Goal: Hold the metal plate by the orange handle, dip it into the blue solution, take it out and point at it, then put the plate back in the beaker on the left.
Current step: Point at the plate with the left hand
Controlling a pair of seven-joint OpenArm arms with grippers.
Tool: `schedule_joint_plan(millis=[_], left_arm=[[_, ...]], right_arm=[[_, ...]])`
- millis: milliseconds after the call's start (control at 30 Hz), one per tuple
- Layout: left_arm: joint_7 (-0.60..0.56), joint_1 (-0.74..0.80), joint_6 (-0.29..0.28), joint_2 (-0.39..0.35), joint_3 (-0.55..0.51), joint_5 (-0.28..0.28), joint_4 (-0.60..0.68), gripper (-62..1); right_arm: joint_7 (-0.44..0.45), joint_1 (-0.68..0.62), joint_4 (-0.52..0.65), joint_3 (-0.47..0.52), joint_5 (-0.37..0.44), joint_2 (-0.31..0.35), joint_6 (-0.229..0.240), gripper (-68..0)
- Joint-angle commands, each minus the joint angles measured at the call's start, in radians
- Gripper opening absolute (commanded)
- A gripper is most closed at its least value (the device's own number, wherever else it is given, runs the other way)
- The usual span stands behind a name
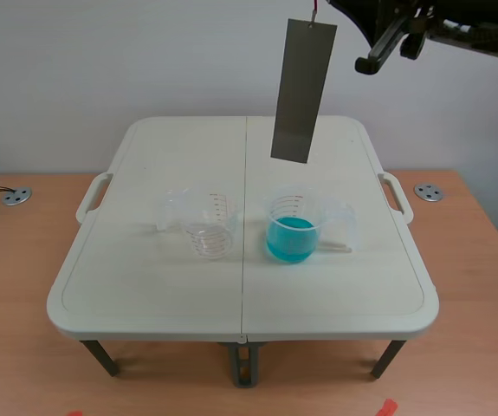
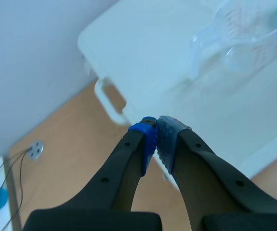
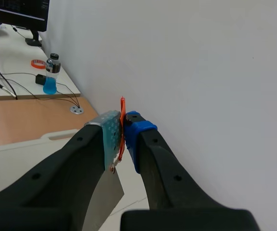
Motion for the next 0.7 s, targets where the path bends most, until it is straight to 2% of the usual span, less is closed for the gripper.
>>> schedule_joint_plan(millis=[0, 233, 500, 667], left_arm=[[-0.004, -0.037, -0.016, -0.006, 0.035, -0.008, 0.009, -59.1], [0.001, -0.192, -0.020, 0.026, 0.239, 0.008, 0.008, -59.0], [0.114, -0.351, -0.019, 0.195, 0.438, 0.090, 0.008, -59.0], [0.137, -0.407, -0.019, 0.286, 0.525, 0.146, -0.010, -59.0]], right_arm=[[0.014, 0.001, 0.007, 0.027, 0.012, 0.013, -0.001, -66.2], [0.010, -0.019, 0.005, 0.051, 0.011, 0.013, 0.003, -66.2], [0.003, -0.021, 0.005, 0.051, 0.011, 0.013, 0.003, -66.2], [0.003, -0.021, 0.005, 0.051, 0.011, 0.013, 0.003, -66.2]])
